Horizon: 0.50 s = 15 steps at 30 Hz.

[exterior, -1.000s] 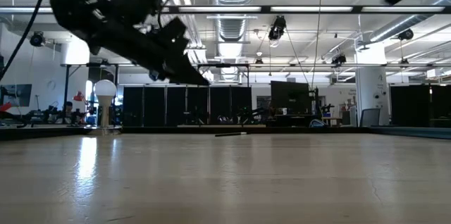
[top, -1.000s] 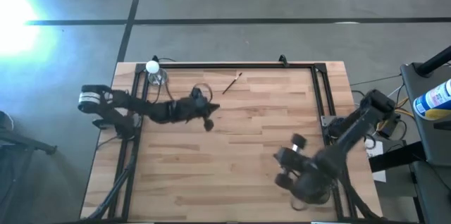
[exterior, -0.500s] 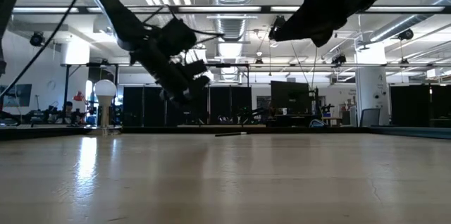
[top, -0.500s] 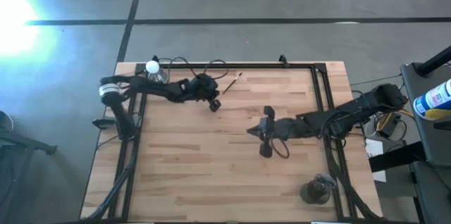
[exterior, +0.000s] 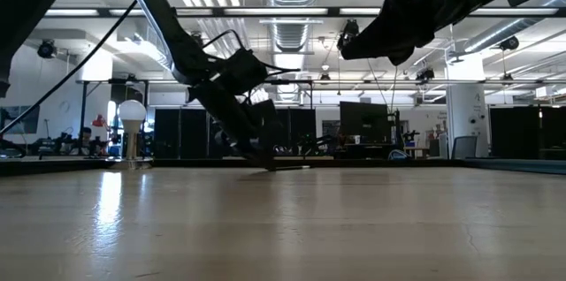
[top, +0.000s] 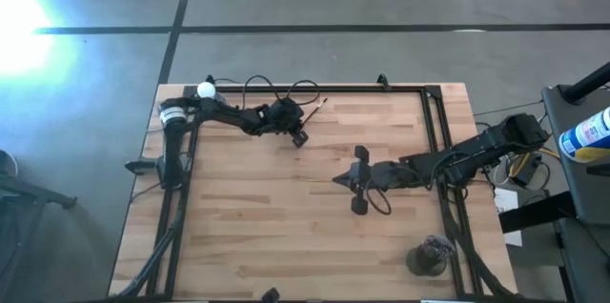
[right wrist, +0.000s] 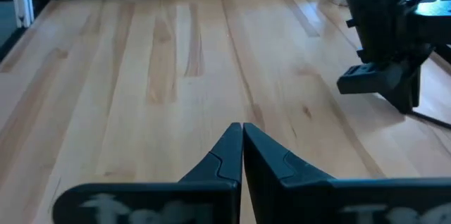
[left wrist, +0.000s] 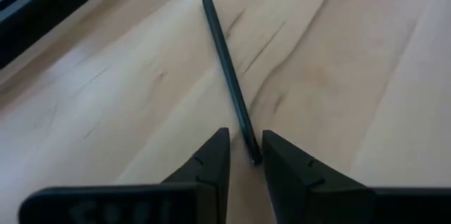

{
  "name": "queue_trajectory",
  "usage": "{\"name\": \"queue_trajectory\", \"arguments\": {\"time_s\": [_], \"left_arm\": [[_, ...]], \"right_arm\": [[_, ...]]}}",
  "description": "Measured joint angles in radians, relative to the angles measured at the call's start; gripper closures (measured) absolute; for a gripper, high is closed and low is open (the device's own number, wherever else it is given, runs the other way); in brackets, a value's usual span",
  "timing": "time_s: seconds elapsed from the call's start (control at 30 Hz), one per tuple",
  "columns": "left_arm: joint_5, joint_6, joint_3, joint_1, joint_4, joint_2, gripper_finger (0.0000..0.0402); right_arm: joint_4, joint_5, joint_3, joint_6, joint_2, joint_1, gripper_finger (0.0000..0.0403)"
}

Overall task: Pick & Place Makeup Brushes
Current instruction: Put the black lash brush into the makeup holder

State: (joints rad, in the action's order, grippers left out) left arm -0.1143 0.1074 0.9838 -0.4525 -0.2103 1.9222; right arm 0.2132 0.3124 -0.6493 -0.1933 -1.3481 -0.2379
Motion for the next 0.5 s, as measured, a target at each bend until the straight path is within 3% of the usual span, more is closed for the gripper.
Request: {"name": "queue_trajectory", "arguments": {"time_s": [0.23,0.4,0.5], "left_arm": [[0.031,-0.01,0.03,-0.006,-0.006,0.041,0.0329],[0.034,-0.032,0.033,-0.018,0.054,0.035,0.0382],[0.035,-0.047,0.035,-0.024,0.102,0.033,0.0393]], "right_arm": [[0.01,0.0,0.001,0.014,-0.001,0.0,0.0394],[0.01,0.0,0.001,0.016,-0.001,0.0,0.0394],[0.008,0.001,0.001,0.021,-0.001,0.0,0.0394]]}}
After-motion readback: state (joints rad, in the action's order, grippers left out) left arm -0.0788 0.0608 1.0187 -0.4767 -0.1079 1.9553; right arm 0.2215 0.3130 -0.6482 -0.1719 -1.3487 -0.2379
